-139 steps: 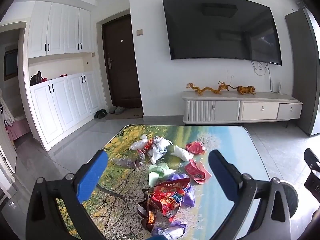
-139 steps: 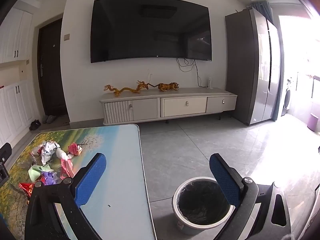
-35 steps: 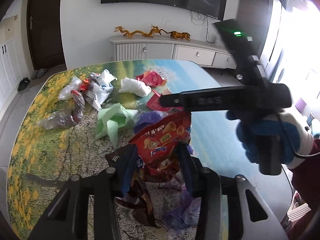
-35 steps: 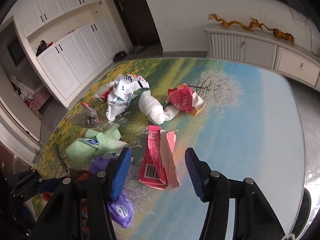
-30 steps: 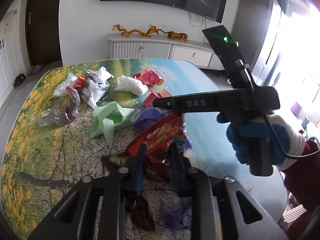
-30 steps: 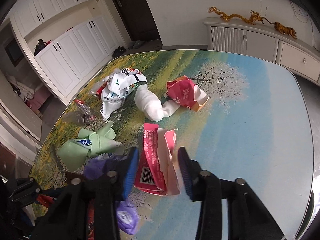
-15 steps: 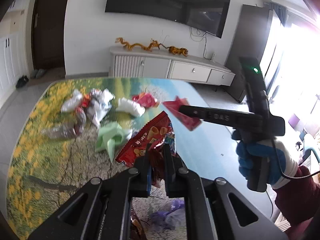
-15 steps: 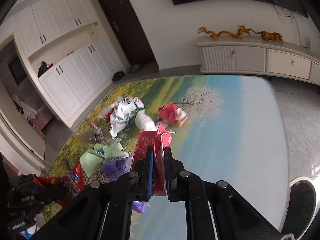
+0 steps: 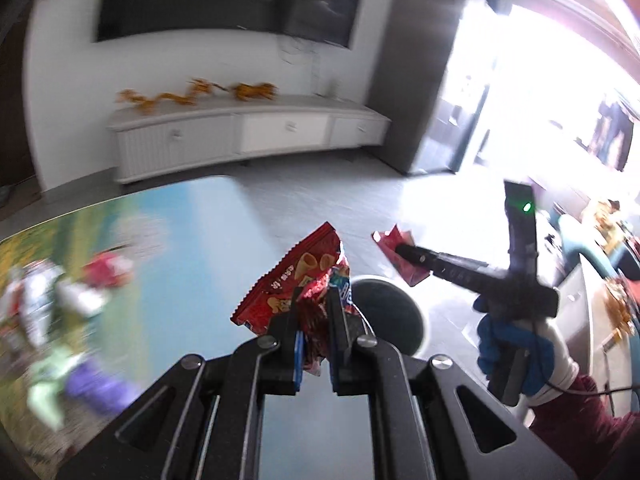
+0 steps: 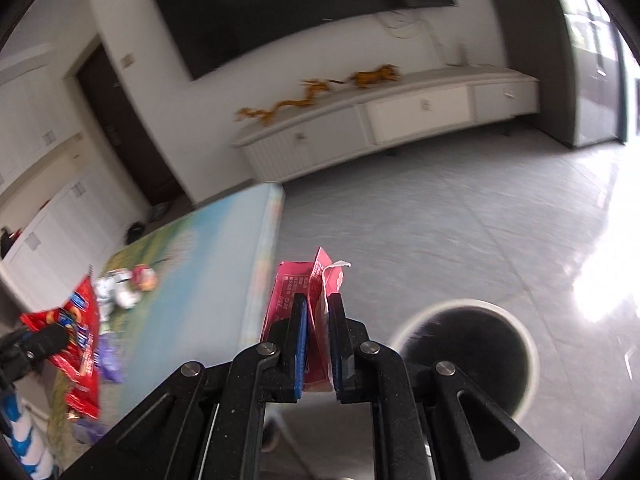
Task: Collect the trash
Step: 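Carry both items to the white bin and open both tools to drop them, then move both tools back over the table toward the remaining trash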
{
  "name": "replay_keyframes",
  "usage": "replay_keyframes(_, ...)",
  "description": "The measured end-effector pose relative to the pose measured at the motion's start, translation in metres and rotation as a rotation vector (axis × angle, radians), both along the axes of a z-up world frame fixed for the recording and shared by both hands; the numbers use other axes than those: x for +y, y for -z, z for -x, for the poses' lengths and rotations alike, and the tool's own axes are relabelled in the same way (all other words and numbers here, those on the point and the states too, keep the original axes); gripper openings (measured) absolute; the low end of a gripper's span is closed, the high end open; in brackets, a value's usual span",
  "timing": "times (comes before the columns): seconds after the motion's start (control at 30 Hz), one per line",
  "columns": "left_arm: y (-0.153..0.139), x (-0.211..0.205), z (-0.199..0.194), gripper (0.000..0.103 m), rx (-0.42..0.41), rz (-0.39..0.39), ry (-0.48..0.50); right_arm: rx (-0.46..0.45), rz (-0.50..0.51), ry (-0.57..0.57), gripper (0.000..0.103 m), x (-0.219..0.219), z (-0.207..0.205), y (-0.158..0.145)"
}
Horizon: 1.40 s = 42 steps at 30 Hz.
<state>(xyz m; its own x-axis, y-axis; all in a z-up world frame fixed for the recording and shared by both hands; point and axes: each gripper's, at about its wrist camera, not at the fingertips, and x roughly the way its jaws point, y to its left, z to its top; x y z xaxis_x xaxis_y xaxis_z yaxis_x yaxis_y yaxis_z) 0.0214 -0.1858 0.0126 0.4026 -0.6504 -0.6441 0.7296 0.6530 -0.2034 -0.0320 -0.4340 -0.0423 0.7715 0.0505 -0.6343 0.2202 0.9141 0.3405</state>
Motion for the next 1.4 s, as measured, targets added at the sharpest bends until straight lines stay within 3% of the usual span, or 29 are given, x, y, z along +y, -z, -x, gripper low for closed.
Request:
replay_keyframes(0.13,0.014,-0.076,-0.006,0.009,0.035,-0.037,0.099,0.089,-0.018,0.113,0.010,-0.050,0.018,0.034)
replay_keyframes(0.33,0.044,-0.156,-0.010,0.011,0.077,-0.085,0.152,0.194,-0.098,0.197,0.013,-0.092,0.024,0.091)
replay_keyframes(0.5,0.072,-0.189,-0.023,0.012,0.137,-0.096,0.159,0.237,-0.126,0.235,0.029,-0.112,0.029,0.119)
replay_keyframes(0.57,0.080,-0.200,-0.027,0.018,0.173,-0.093,0.168,0.240,-0.132,0.251,0.039,-0.117,0.025,0.121)
replay_keyframes(0.63,0.089,-0.209,-0.029,0.032,0.206,-0.087,0.171,0.243,-0.140,0.273,0.045,-0.122,0.028,0.125)
replay_keyframes(0.7,0.096,-0.215,-0.033,0.042,0.246,-0.079,0.169,0.246,-0.141,0.290,0.046,-0.126,0.032,0.125)
replay_keyframes(0.87,0.097,-0.214,-0.033,0.044,0.268,-0.070,0.169,0.243,-0.126,0.322,0.046,-0.128,0.041,0.120)
replay_keyframes(1.13,0.057,-0.191,-0.016,0.044,0.115,-0.048,0.108,0.172,-0.058,0.342,0.046,-0.114,0.053,0.076)
replay_keyframes(1.4,0.013,-0.135,0.009,0.044,-0.006,-0.002,0.053,0.044,0.028,0.285,0.047,-0.069,0.057,0.009)
